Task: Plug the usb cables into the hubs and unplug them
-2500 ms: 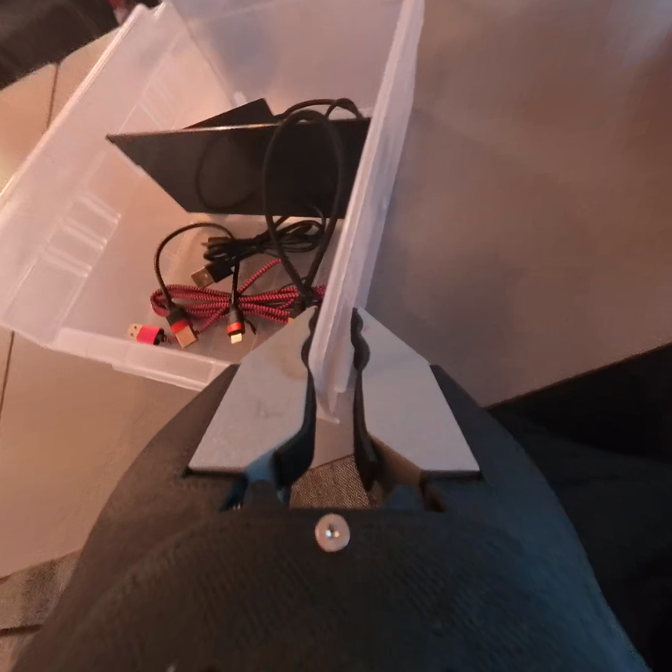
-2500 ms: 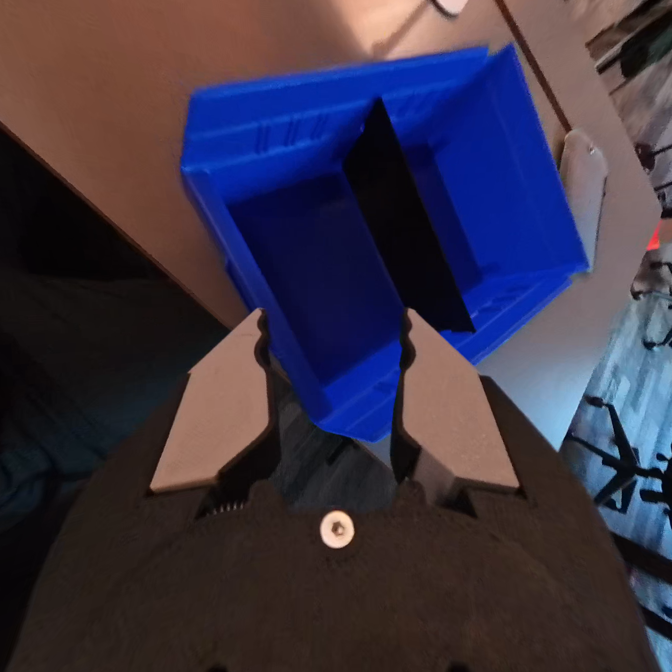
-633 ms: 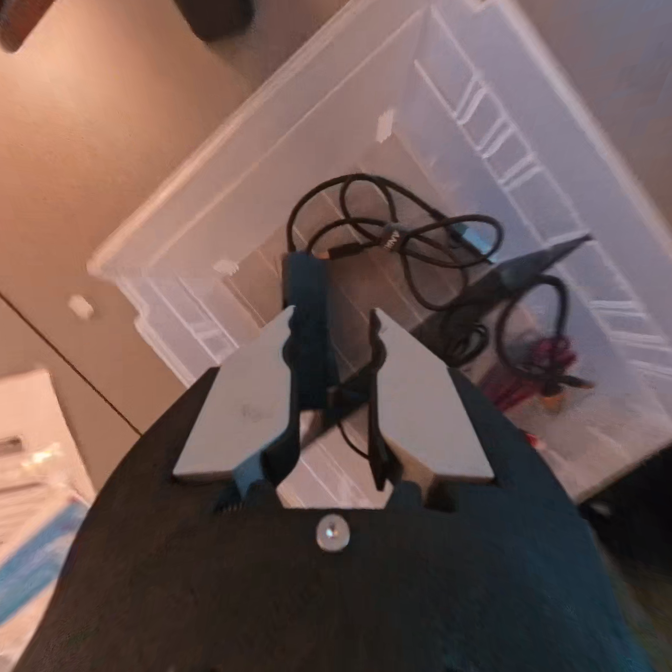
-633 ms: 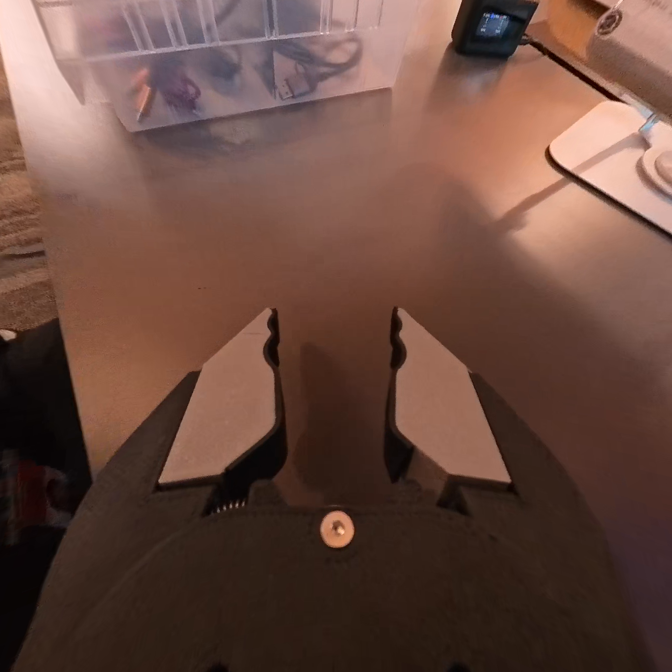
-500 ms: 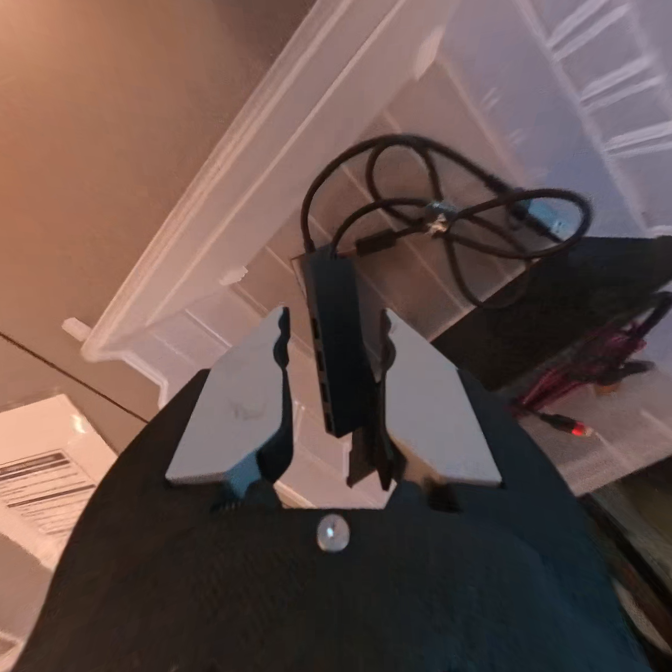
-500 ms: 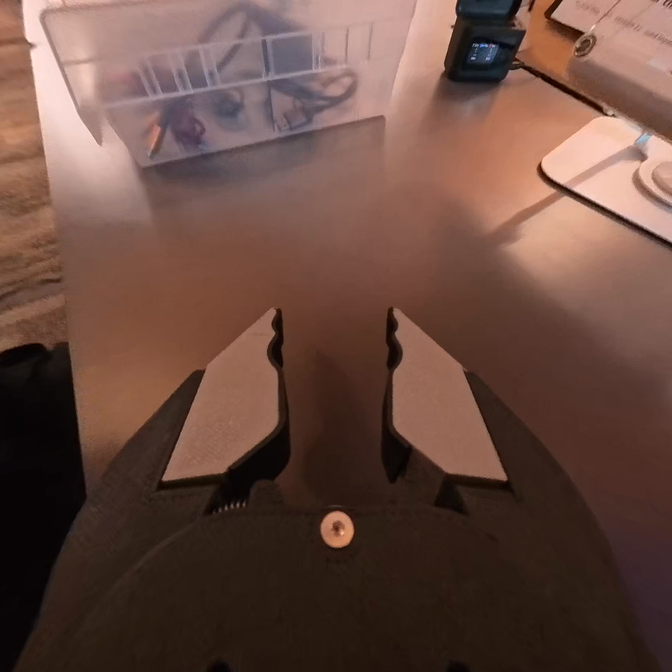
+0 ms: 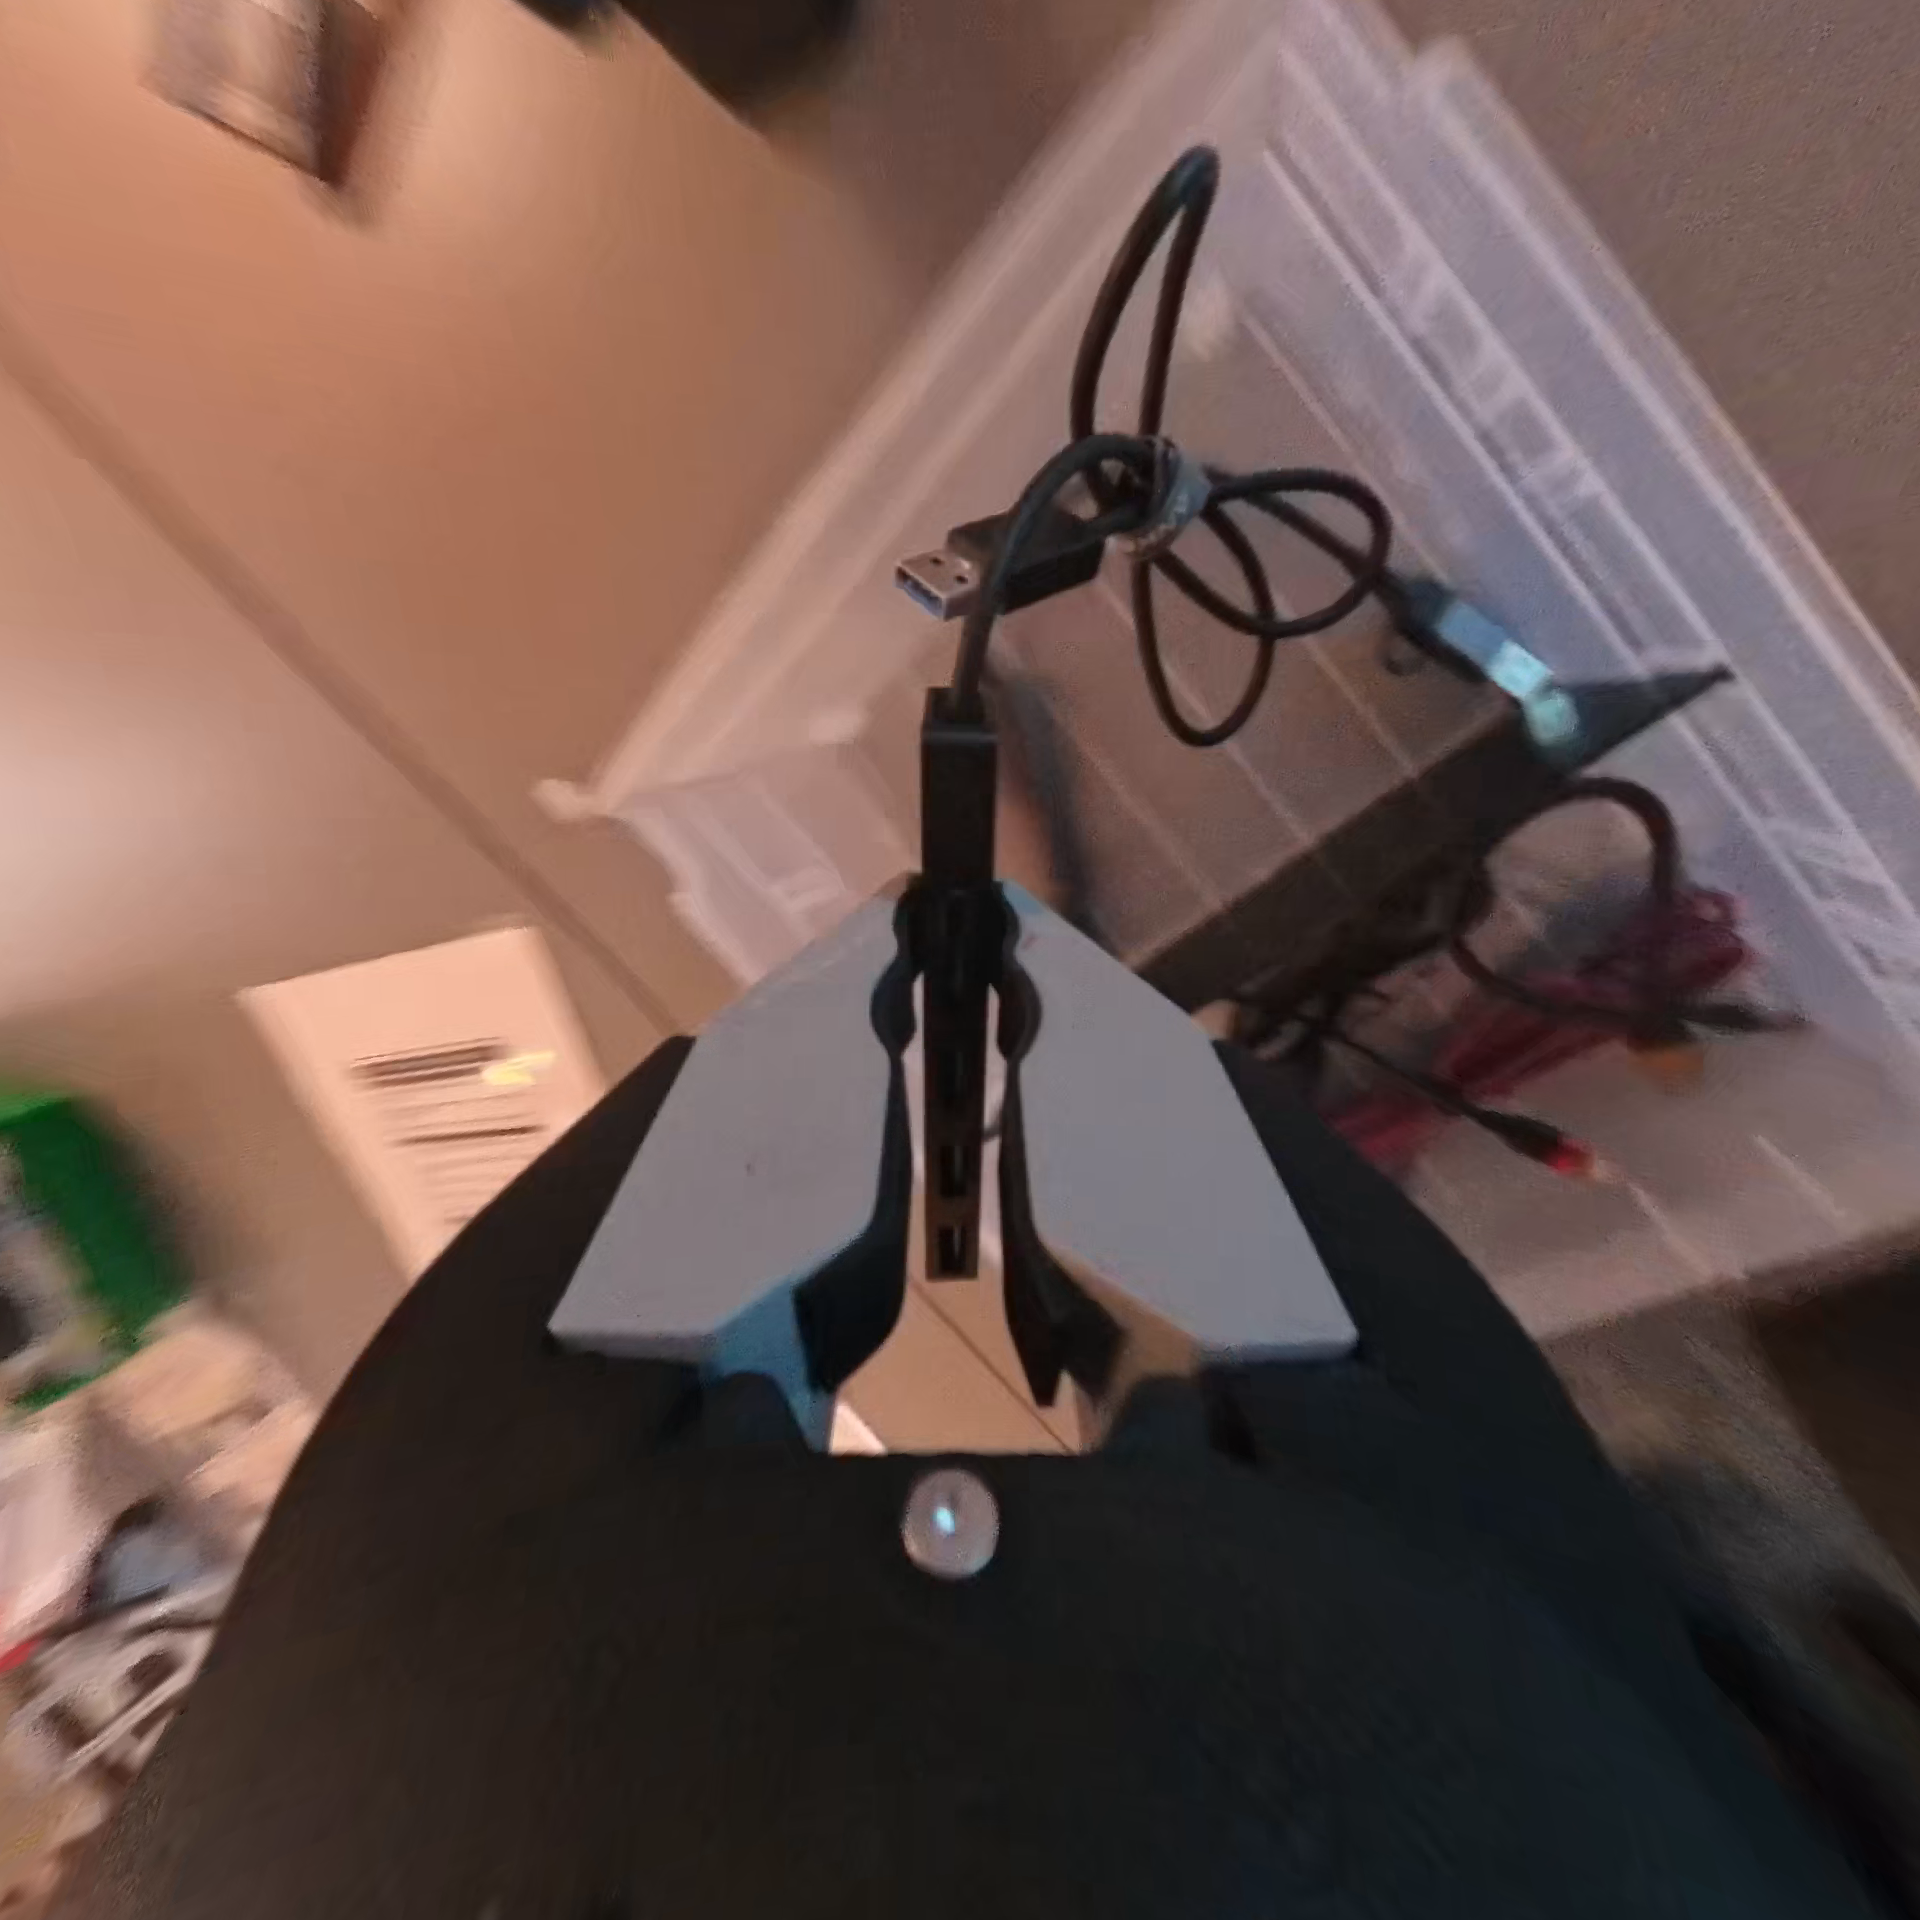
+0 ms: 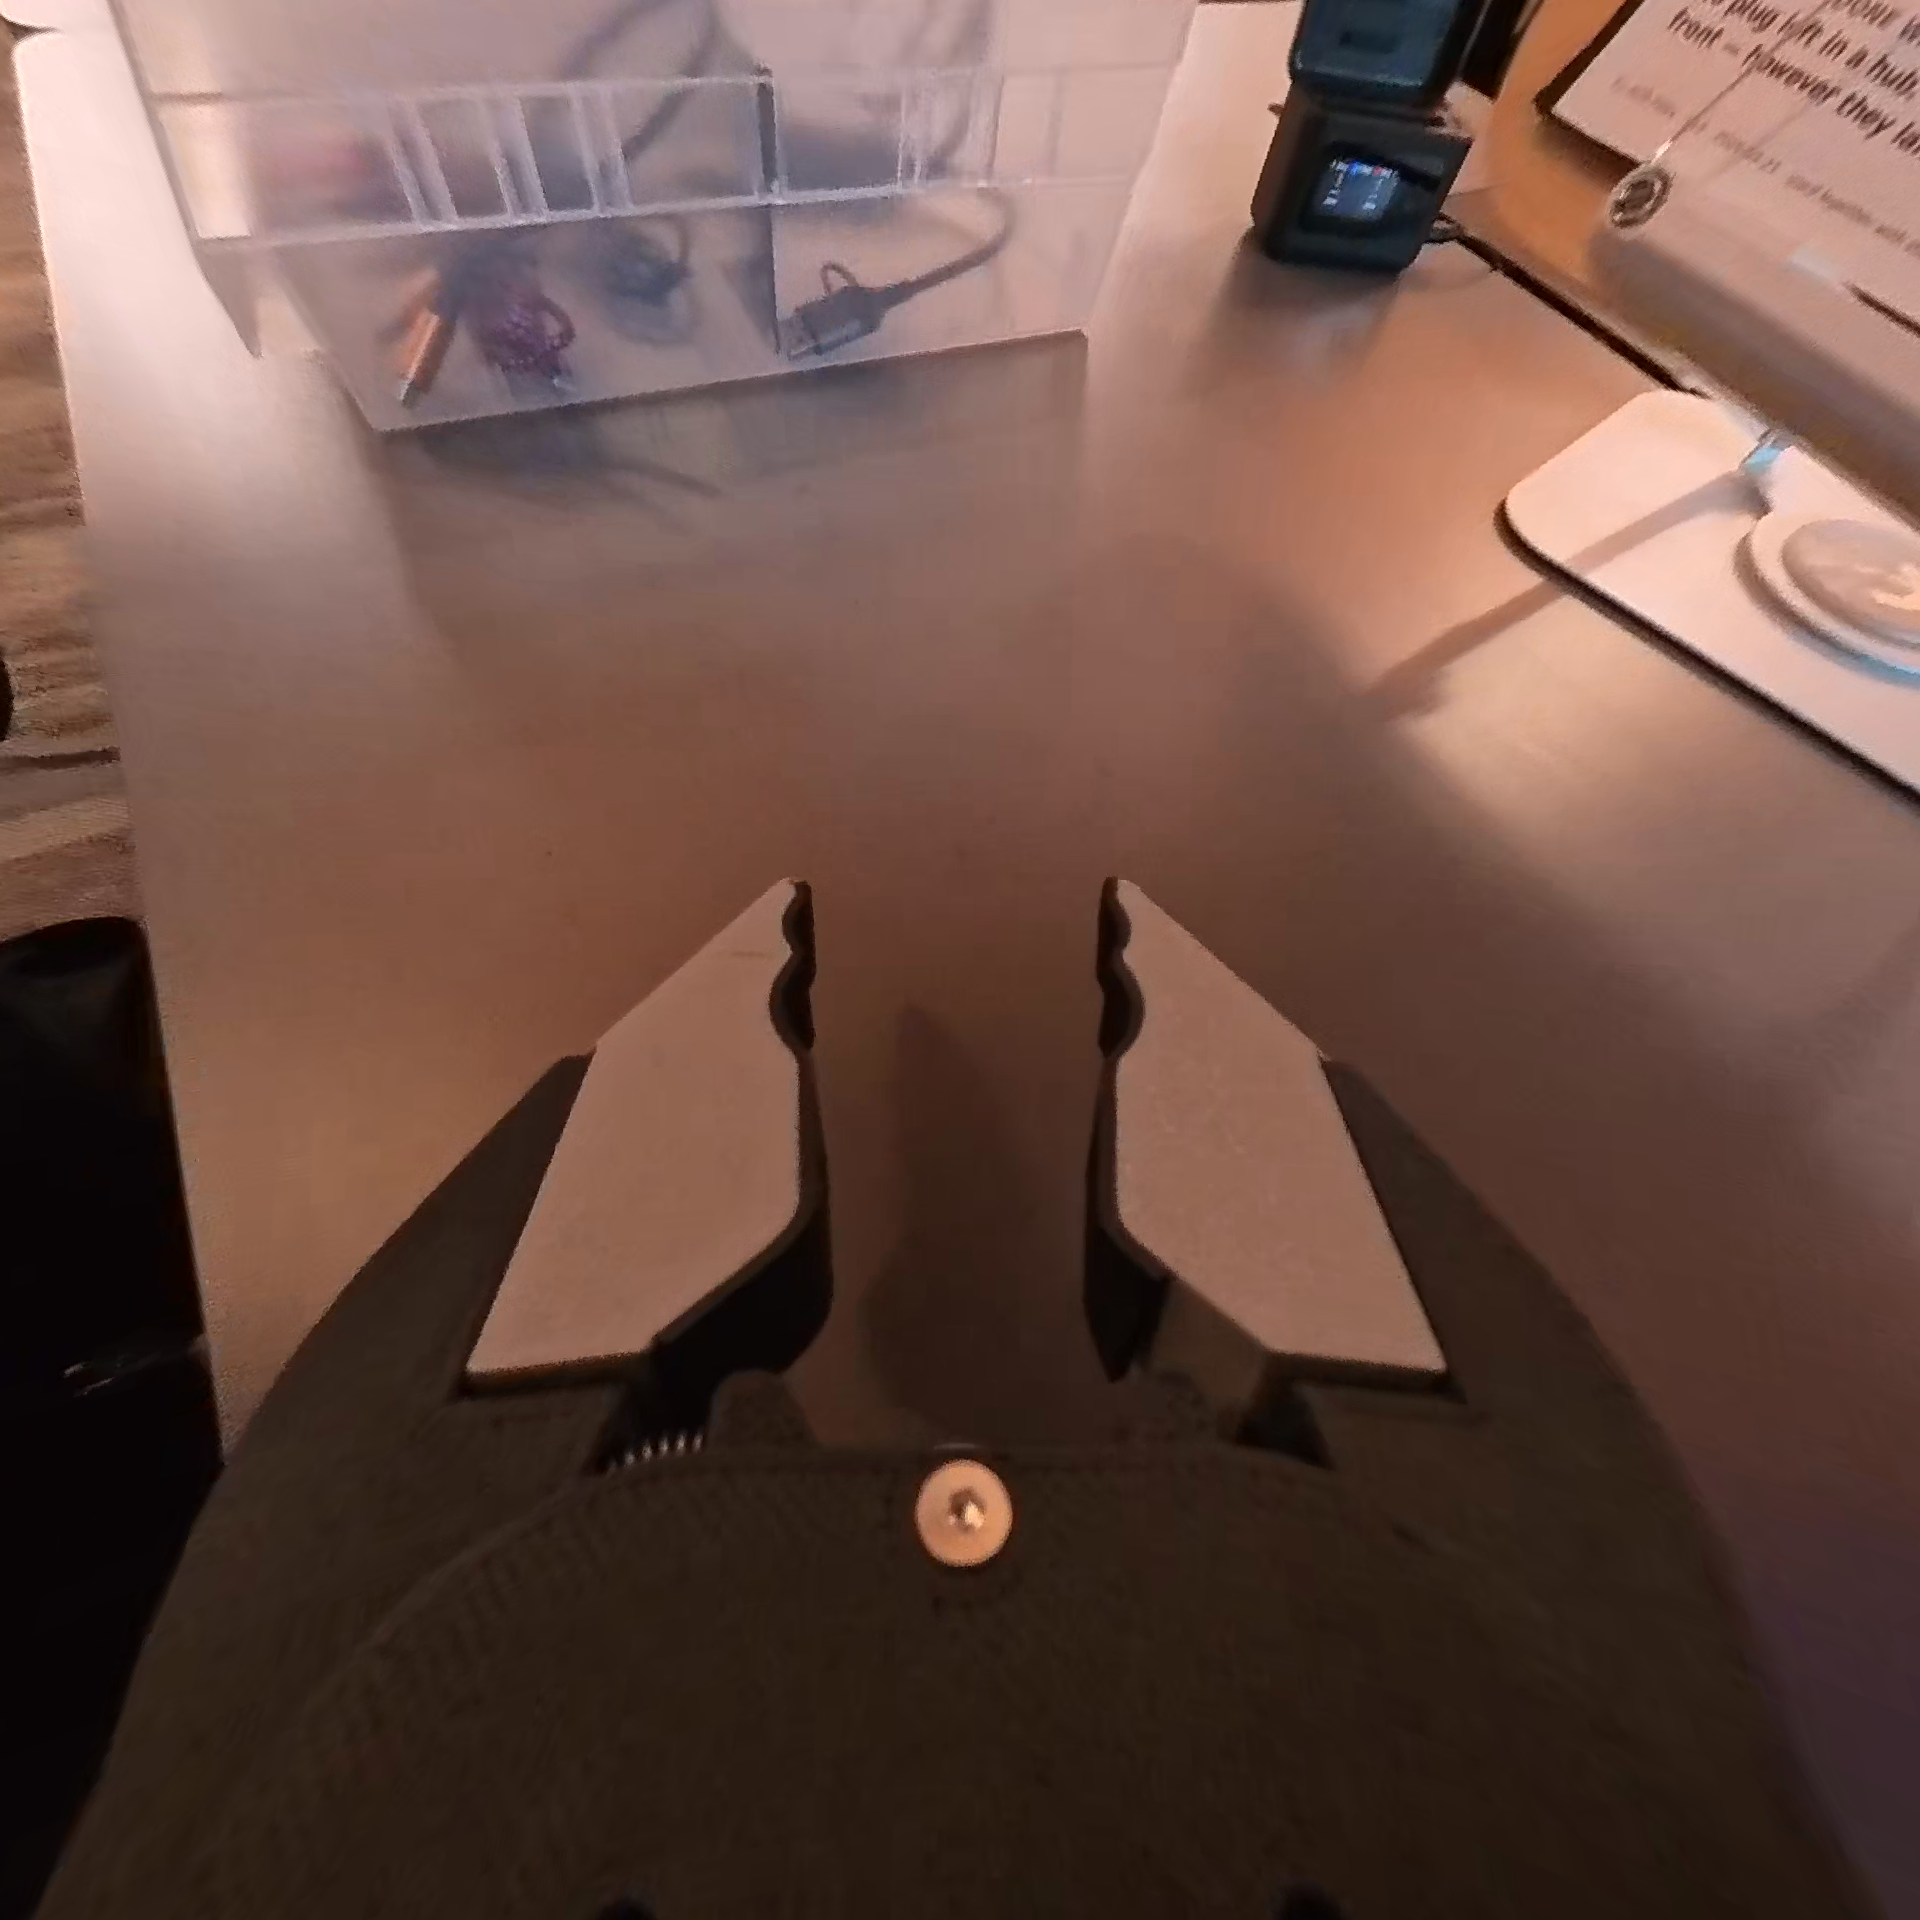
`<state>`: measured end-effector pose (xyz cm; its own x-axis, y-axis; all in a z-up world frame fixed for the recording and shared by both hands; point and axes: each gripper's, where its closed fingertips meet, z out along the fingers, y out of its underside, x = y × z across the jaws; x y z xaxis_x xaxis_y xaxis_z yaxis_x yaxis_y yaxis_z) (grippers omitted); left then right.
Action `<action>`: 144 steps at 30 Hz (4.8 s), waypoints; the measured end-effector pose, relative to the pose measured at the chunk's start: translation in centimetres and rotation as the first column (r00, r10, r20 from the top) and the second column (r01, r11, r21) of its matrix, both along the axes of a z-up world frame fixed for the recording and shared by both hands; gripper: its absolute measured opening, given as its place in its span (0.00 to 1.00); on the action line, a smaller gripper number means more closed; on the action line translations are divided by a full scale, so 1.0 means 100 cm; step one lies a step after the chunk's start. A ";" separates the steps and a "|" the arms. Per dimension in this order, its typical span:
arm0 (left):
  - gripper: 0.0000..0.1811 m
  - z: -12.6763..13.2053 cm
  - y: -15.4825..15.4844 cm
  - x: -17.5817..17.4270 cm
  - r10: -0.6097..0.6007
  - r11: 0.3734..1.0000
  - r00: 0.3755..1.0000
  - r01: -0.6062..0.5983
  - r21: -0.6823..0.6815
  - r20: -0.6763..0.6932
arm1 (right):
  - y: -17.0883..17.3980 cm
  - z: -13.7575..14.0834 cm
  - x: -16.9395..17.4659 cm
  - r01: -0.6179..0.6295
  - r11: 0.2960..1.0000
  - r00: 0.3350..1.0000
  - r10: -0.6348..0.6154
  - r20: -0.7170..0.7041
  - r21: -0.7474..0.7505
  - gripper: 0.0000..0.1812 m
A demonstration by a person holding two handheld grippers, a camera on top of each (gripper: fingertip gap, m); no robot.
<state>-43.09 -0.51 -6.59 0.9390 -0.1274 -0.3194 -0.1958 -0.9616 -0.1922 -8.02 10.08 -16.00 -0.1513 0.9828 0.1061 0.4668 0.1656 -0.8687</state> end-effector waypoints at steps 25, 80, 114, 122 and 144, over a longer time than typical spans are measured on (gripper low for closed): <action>0.36 -0.113 0.067 0.341 -0.398 0.842 0.917 0.376 0.388 -0.025 | 0.023 0.040 0.042 0.128 0.991 0.962 -0.117 -0.247 0.027 0.24; 0.26 -0.050 -0.130 0.113 0.158 0.862 0.974 -0.217 0.458 0.164 | 0.024 0.023 0.021 0.225 0.905 0.968 -0.165 -0.190 0.361 0.28; 0.03 0.026 -0.108 0.074 0.108 0.941 0.942 0.006 0.338 -0.317 | 0.001 0.015 0.020 0.170 0.891 0.980 -0.110 -0.164 0.421 0.27; 0.03 0.073 -0.092 0.141 -0.016 0.883 0.929 0.186 0.431 -0.369 | -0.009 0.015 0.020 0.110 0.933 0.987 -0.061 -0.150 0.342 0.31; 0.03 -0.051 0.030 0.392 -0.730 0.483 0.662 0.674 0.559 -0.167 | -0.068 0.046 0.047 -0.298 0.853 0.954 0.280 0.106 0.428 0.13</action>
